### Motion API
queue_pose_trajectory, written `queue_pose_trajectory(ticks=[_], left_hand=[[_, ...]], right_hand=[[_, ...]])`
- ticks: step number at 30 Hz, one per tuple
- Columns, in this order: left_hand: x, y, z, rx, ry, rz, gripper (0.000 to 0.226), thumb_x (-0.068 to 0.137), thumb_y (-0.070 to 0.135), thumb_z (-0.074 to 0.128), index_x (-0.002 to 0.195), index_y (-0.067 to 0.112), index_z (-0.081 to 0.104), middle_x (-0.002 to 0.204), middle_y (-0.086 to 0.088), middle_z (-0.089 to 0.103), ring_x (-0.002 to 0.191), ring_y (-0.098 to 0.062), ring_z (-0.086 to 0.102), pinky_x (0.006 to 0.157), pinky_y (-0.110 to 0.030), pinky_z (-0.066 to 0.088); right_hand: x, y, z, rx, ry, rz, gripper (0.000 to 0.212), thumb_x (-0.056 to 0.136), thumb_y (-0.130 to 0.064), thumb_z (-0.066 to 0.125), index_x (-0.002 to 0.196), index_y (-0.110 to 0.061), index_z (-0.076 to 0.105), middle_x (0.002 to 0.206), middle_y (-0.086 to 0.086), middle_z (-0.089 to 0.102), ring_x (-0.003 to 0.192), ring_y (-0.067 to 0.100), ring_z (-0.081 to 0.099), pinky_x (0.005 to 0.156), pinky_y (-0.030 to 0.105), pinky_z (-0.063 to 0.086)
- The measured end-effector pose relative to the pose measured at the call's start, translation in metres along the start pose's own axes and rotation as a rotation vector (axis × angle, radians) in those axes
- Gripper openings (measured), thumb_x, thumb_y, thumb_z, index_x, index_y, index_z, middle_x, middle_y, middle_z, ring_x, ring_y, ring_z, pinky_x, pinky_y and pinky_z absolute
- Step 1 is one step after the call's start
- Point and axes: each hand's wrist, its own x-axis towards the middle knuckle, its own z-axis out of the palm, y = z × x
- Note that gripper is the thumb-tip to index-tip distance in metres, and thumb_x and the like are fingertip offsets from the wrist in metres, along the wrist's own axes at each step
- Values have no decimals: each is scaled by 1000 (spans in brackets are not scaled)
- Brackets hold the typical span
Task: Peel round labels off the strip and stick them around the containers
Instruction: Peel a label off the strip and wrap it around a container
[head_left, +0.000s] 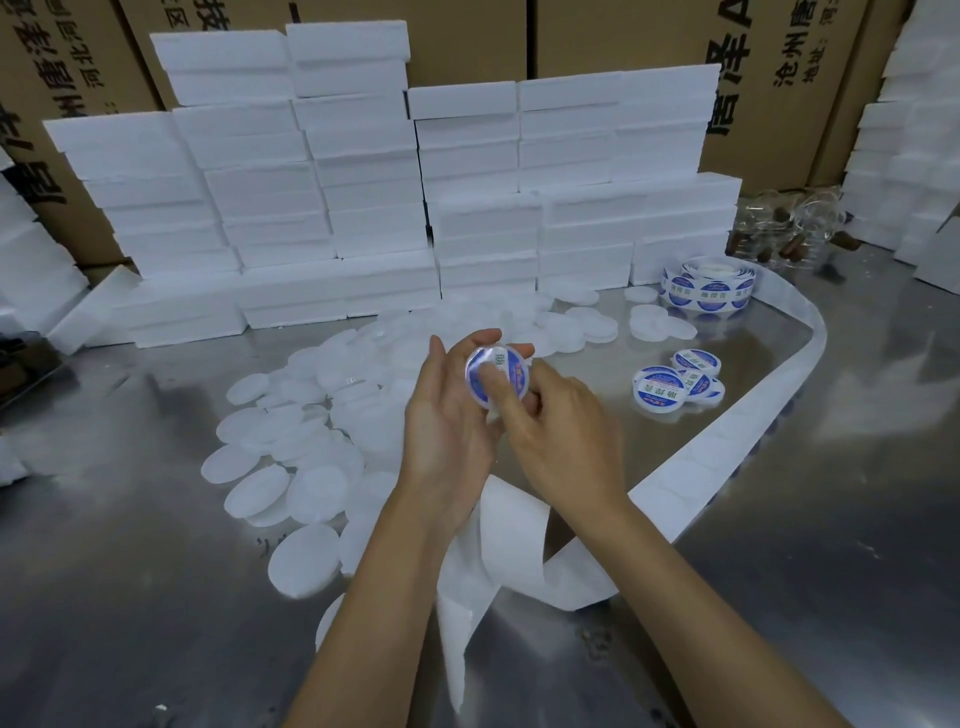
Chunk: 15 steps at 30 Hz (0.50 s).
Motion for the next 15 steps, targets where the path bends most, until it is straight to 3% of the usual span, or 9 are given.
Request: queue_pose_trajectory(ticks=[3, 6, 9, 11, 13, 15], left_hand=[[0, -2, 5, 50, -23, -1, 53, 104, 51, 25, 120, 13, 59, 127, -21, 65, 112, -27, 62, 105, -39, 46], [1, -3, 6, 115, -27, 9, 53, 104, 49, 27, 121, 13, 60, 124, -18, 69, 110, -24, 66, 94, -32, 54], [0, -5, 7, 178, 5, -1, 53, 106, 43, 28, 133, 9, 58, 128, -15, 68, 120, -25, 64, 105, -36, 48], [1, -6, 7, 265, 12, 0, 40, 107, 32, 36, 135, 14, 59, 127, -6, 69, 121, -20, 63, 105, -33, 49], [2, -6, 4, 470, 14, 63, 30, 105, 19, 45, 128, 26, 63, 117, 7, 72, 109, -10, 67, 93, -23, 54], [4, -5, -2, 669, 23, 158, 29, 101, 14, 57, 120, 33, 66, 103, 16, 72, 87, -4, 68, 76, -19, 56]], right_hand=[[-1, -3, 0, -129, 90, 45, 64, 82, -83, 25, 68, -26, 50, 56, -9, 49, 58, 10, 49, 53, 29, 33], [1, 1, -1, -108, 120, 56, 54, 94, -69, 29, 67, -28, 52, 52, -10, 46, 53, 7, 47, 48, 21, 23], [5, 8, 2, -17, 95, 79, 54, 102, -54, 30, 77, -21, 65, 63, -6, 60, 61, 11, 57, 49, 20, 31], [9, 10, 1, 13, 96, 98, 55, 104, -50, 28, 77, -20, 65, 63, -5, 61, 61, 11, 58, 51, 19, 33], [12, 13, -2, 58, 78, 118, 52, 104, -49, 27, 67, -27, 57, 54, -9, 54, 55, 5, 55, 48, 14, 27], [13, 18, -5, 130, 56, 109, 49, 103, -49, 30, 59, -35, 46, 48, -14, 50, 55, -4, 55, 50, 12, 35]])
